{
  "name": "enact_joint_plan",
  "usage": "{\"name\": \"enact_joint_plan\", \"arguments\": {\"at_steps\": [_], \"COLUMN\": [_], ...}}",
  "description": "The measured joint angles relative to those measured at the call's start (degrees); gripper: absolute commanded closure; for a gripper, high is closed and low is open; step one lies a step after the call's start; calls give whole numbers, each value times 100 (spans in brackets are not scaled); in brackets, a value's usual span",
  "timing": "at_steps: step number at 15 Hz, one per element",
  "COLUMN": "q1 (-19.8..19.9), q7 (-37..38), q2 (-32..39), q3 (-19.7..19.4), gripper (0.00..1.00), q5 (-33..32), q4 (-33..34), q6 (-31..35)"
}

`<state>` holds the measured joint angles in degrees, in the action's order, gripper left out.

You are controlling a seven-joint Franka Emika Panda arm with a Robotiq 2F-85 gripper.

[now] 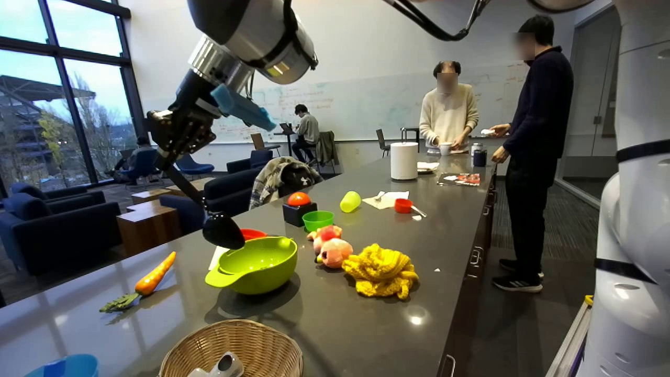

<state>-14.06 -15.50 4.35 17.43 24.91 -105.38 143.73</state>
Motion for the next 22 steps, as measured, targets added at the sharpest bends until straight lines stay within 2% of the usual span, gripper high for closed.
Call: {"name": "enact_joint_plan", "arguments": {"at_steps": [2,3,6,17,20,22], "q1": [23,38,91,98,93,70], "q7": [-20,-124,-436,-442,-439,-574], "q2": [44,63,85,90,93,116], "q3": [-4,-4,-4,6,6,61], "gripper": [99,96,96,96,99,99], "q5": [107,325,832,844,844,1091], "q4": [93,139,220,233,231,260], "q6": [-1,-1,-2,-2,-2,56]}}
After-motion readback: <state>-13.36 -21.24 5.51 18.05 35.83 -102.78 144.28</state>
